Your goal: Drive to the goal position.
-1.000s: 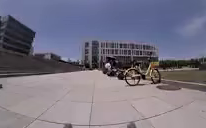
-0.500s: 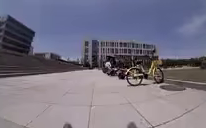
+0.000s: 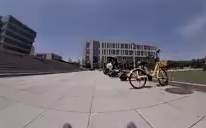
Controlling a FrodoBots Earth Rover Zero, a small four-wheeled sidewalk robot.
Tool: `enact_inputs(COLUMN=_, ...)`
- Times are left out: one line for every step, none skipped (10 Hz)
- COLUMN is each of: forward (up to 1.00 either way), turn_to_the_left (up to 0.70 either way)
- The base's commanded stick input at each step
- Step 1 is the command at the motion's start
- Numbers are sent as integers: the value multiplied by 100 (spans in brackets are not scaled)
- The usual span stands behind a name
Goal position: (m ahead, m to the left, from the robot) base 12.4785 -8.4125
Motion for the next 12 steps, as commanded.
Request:
enact_inputs(forward=45, turn_to_the_left=15)
enact_inputs(forward=45, turn_to_the_left=26)
enact_inputs(forward=45, turn_to_the_left=27)
enact_inputs(forward=45, turn_to_the_left=27)
enact_inputs(forward=45, turn_to_the_left=27)
enact_inputs(forward=45, turn_to_the_left=27)
enact_inputs(forward=45, turn_to_the_left=27)
enact_inputs(forward=45, turn_to_the_left=27)
enact_inputs(forward=45, turn_to_the_left=27)
enact_inputs(forward=45, turn_to_the_left=27)
enact_inputs(forward=45, turn_to_the_left=27)
enact_inputs(forward=45, turn_to_the_left=27)
